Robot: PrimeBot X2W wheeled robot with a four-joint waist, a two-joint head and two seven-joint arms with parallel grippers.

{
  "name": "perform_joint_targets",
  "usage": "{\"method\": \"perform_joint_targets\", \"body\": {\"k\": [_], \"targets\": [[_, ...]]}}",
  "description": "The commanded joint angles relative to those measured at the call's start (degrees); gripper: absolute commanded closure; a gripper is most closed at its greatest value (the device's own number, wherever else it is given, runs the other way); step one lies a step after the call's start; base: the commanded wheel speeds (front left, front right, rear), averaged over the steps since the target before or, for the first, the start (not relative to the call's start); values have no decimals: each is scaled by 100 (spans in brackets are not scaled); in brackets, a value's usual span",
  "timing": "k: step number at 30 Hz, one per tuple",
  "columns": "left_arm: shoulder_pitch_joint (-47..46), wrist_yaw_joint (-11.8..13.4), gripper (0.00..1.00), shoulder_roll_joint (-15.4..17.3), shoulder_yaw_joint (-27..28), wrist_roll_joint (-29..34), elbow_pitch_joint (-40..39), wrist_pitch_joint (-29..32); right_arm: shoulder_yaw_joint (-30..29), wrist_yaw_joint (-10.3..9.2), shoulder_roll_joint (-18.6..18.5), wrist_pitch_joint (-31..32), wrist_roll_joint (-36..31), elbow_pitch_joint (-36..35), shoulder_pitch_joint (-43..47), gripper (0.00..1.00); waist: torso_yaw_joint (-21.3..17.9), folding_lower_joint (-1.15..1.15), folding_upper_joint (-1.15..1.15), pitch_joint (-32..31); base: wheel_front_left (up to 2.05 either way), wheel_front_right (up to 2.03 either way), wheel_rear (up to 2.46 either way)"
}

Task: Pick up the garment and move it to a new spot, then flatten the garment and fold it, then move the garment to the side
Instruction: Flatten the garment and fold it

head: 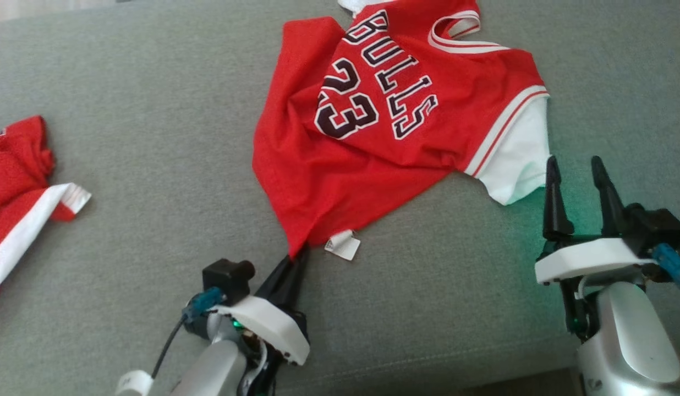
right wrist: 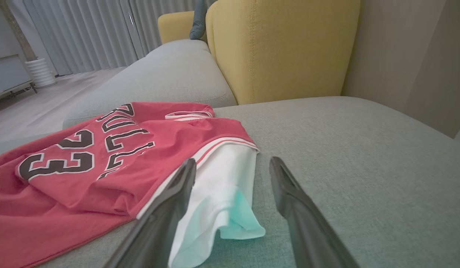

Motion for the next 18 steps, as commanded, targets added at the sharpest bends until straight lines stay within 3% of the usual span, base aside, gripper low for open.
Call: {"method": "perform_joint_targets", "body": {"k": [1,7,18], "targets": [[88,88,100,44,367,49,-130,-14,82,37,-17,-37,-56,-137,11,0,80,0,0,-60,0,0,0],[357,240,100,44,1324,210,-366,-14,-85,37,-17,-37,-184,153,142,0,316,0,0,-133,0,0,0],[394,135,100,44,1902,455,-291,-14,-263,37,-17,-37,-186,556,165,0,434,0,0,-72,0,0,0]]}}
